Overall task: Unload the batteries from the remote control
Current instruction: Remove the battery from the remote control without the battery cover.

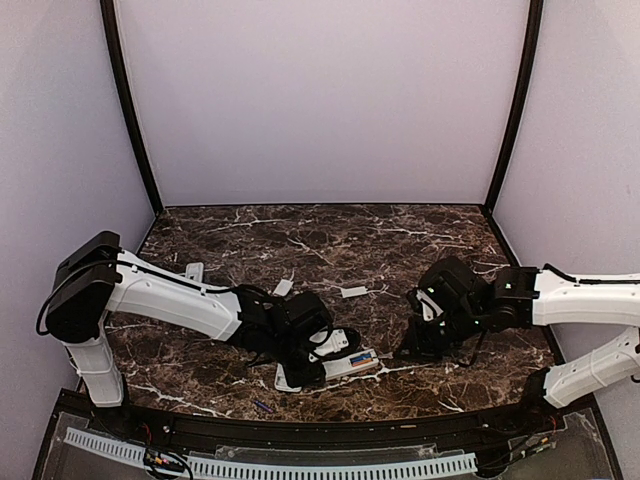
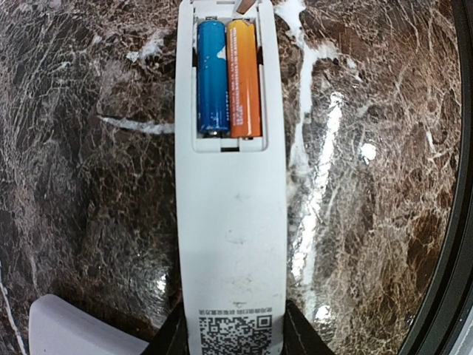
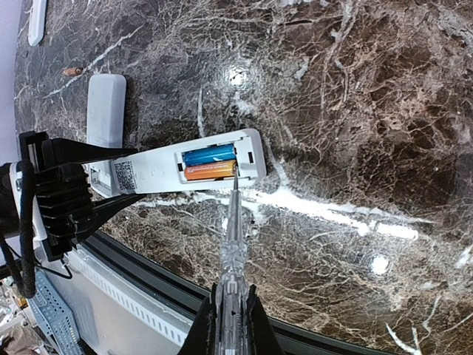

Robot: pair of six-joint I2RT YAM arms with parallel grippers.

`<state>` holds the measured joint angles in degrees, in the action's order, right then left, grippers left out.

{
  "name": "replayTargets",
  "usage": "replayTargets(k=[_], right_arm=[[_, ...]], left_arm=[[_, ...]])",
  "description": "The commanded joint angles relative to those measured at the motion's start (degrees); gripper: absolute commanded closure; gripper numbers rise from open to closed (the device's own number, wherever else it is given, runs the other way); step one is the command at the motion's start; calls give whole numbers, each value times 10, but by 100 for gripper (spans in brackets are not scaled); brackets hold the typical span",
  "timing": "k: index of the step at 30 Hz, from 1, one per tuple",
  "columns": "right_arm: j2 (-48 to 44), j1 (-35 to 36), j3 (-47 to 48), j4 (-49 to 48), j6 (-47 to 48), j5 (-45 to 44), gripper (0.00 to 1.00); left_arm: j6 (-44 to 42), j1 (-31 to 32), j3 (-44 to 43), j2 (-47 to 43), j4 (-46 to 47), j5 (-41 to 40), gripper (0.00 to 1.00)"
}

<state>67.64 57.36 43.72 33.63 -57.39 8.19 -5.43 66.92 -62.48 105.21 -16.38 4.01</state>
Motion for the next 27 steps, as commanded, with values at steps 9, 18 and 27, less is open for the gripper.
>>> replayTargets(k=[9,18,27], right_arm=[[-5,-2,1,-9,3,11,100],[1,-1,-1,-14,4,25,100],[-14,-1,10,15,-4,-14,100]], left_arm=[[-11,3,-2,1,-6,22,69],[-12,3,-3,3,-8,20,69],[-12,3,-4,3,-9,19,70]])
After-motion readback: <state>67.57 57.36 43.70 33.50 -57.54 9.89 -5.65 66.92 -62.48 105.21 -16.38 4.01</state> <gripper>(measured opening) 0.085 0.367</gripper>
